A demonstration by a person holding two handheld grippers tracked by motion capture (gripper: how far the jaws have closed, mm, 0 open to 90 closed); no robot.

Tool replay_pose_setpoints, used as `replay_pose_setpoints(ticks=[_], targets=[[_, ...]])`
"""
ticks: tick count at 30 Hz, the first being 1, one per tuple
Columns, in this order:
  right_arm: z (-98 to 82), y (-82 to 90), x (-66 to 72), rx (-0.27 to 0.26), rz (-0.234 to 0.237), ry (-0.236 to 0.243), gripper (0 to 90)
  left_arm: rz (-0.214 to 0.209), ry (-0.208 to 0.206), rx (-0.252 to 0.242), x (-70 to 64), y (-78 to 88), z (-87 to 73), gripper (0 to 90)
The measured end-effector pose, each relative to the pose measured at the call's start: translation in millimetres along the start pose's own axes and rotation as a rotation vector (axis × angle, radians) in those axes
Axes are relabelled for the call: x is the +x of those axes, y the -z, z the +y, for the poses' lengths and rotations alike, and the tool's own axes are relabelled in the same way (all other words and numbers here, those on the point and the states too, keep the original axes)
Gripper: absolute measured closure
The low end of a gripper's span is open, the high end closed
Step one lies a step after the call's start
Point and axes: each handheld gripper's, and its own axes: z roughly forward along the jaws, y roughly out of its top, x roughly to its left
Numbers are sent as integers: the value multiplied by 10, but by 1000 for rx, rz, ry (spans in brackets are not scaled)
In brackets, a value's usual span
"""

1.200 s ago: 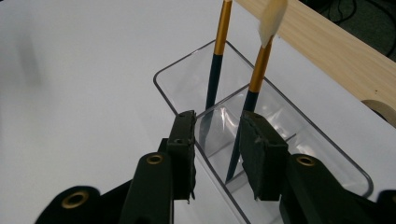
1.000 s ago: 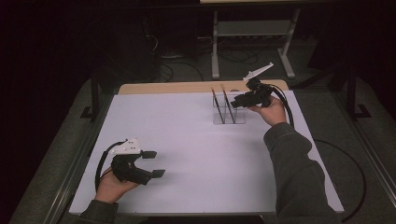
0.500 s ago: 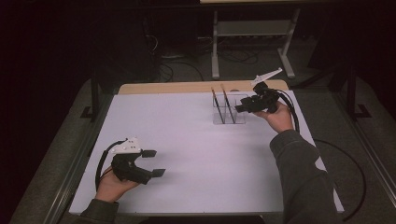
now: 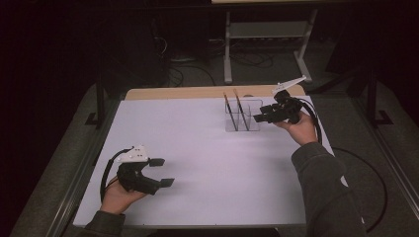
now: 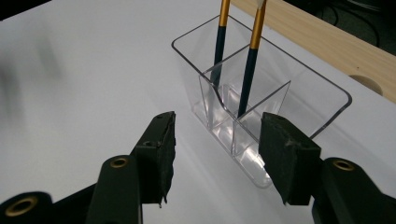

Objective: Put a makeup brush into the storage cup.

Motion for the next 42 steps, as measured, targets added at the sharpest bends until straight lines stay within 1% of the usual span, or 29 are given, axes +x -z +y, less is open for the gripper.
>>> replay_pose_setpoints(ticks=[2,5,6,13,16,26,33,39,42], targets=[[-11,16,-4,-3,-2,4,438,1,2,1,2,2,-4,192],[-25,46,10,-6,-1,-4,435,1,7,-4,7,3,-9,191],[-35,54,8,-10,-6,5,431,1,10,-5,6,2,-10,191],[-82,97,9,-19,-5,-10,406,6,10,-1,30,8,-25,190],[-98,103,20,-10,-13,-10,396,11,17,-4,27,17,-24,189],[-141,132,34,-10,-9,-19,375,14,19,-4,28,21,-25,187],[-141,157,71,-17,-5,-12,363,18,18,-5,28,25,-28,187],[-206,151,98,-18,1,-12,355,19,19,-7,33,24,-33,187],[-241,152,99,-18,4,-21,348,22,16,-7,35,29,-32,187]])
